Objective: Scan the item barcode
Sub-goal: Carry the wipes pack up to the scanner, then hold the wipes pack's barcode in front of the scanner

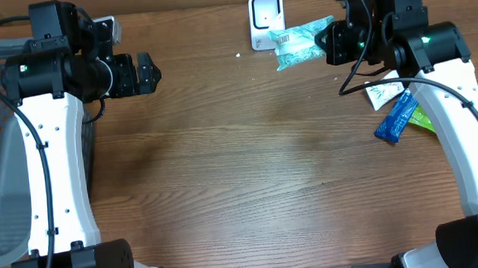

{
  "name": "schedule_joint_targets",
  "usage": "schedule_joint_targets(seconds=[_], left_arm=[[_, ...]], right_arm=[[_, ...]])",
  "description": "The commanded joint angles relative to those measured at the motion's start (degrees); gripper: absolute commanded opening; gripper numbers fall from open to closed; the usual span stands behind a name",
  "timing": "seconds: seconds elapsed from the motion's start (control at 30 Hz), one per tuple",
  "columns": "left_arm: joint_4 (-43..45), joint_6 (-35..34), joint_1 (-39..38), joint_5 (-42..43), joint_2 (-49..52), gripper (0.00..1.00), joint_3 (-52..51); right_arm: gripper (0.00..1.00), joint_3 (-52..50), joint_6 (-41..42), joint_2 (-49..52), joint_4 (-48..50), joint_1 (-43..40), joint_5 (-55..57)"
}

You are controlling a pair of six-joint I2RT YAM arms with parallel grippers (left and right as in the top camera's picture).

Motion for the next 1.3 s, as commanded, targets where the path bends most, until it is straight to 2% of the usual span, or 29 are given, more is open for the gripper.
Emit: schedule_joint_targets(seconds=[0.0,0.53,0.97,1.17,1.27], left_arm=[[0.24,1.09,-0.02,0.5,0.37,1.0,0.24],[0.24,1.09,-0.07,0.48,0.35,1.0,0.24],[0.24,1.09,-0.02,0.5,0.37,1.0,0.24],[0.22,1.09,-0.02,0.48,0.37,1.0,0.24],[0.22,1.09,-0.02,0.48,0.37,1.0,0.24]], right_arm=[[0.04,0.24,1.57,-0.68,0.26,0.02,4.13],[0.04,0.24,10.4,2.36,-0.48,6.75,27.06],[0.04,0.24,10.54,4.7,-0.17,9.7,40.0],[0.04,0.24,10.45,5.95,2.14,9.7,48.52],[0.04,0.24,7.82,6.08,4.59,9.7,53.35]])
